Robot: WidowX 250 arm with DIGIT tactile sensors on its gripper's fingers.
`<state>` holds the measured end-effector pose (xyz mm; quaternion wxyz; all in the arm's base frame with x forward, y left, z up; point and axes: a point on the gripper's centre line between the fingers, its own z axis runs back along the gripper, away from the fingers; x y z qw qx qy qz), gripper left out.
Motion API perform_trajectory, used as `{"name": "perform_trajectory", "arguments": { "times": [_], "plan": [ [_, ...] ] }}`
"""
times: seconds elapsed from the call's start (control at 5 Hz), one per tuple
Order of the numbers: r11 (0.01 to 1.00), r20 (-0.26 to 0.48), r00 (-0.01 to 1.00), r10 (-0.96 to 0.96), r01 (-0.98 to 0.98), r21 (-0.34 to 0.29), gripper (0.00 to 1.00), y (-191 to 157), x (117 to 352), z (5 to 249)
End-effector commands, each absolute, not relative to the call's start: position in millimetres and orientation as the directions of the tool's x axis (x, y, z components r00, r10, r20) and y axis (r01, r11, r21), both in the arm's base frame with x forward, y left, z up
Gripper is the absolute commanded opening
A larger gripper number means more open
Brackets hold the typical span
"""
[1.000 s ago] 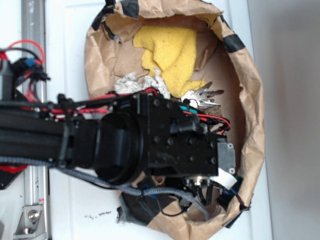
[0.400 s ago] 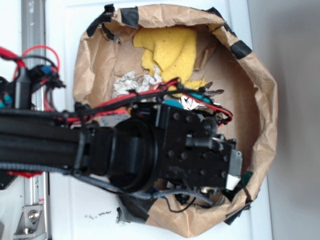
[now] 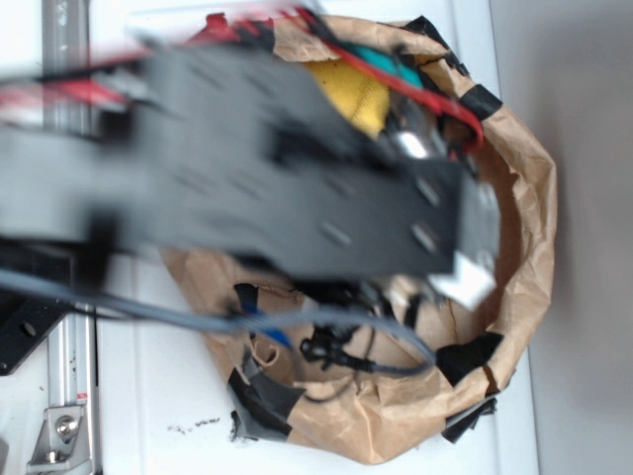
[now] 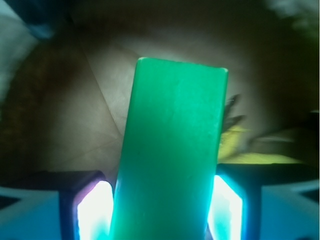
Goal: Grab the green block.
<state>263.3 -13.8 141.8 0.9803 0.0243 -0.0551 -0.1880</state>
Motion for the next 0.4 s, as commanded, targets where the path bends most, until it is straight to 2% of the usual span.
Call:
{"name": "perform_trajectory", "arguments": {
  "times": [0.0,0.2],
  "plan": [
    [0.971,0.204,0.951,-0.234,0.219,0.09,0.0,-13.5,260.1,208.9],
    [0.968,0.149,0.961,-0.234,0.215,0.128,0.0,-19.0,263.9,200.3]
  ]
}}
